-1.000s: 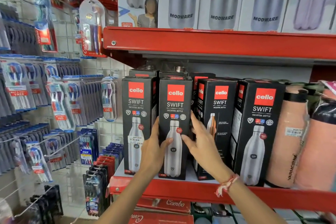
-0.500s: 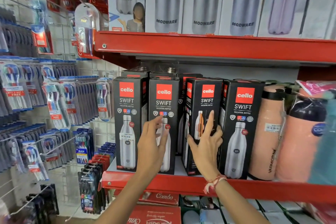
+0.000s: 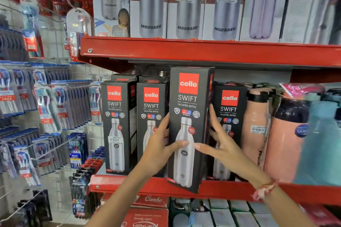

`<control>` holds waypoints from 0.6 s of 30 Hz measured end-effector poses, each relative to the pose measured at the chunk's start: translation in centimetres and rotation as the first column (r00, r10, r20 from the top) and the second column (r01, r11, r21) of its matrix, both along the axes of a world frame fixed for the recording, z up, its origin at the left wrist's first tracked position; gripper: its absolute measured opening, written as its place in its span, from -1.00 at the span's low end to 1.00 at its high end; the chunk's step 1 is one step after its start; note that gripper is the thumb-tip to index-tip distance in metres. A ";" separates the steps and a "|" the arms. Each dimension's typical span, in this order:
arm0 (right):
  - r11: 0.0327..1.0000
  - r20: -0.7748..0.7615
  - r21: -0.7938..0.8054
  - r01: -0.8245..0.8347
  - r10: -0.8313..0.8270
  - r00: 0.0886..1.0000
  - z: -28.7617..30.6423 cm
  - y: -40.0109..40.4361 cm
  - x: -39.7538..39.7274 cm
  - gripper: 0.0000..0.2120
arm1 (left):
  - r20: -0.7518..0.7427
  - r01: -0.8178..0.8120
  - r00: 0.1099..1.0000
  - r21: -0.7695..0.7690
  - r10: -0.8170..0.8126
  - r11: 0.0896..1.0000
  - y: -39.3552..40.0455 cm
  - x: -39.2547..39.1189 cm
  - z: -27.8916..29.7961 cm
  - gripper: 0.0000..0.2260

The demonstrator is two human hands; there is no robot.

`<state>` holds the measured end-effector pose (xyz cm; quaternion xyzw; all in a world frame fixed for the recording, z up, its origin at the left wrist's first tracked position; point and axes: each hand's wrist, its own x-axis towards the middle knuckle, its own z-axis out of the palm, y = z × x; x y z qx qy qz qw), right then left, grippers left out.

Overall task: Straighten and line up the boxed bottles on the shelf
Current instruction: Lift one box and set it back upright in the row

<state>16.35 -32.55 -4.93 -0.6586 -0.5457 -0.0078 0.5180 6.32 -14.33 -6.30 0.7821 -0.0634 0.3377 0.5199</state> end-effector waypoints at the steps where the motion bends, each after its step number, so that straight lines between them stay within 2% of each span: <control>1: 1.000 -0.008 -0.024 -0.012 0.012 1.000 0.2 0.3 0.4 -0.03 | 0.009 -0.031 0.999 -0.006 0.031 1.000 -0.3 0.4 -0.2 -0.26; 5: 0.992 -0.017 -0.084 0.090 -0.092 0.996 0.5 2.7 2.1 -0.01 | 0.024 -0.199 0.980 0.017 0.198 0.980 -1.2 2.8 -0.9 -0.22; 11: 0.966 -0.039 -0.091 0.243 -0.247 0.968 -1.0 5.2 4.2 -0.04 | -0.042 -0.325 0.945 0.006 0.325 0.946 -1.5 5.2 -2.4 -0.21; 18: 0.923 -0.009 -0.066 0.379 -0.381 0.925 -1.5 6.2 3.4 -0.07 | -0.136 -0.340 0.930 0.043 0.343 0.939 -0.8 6.1 -2.6 -0.22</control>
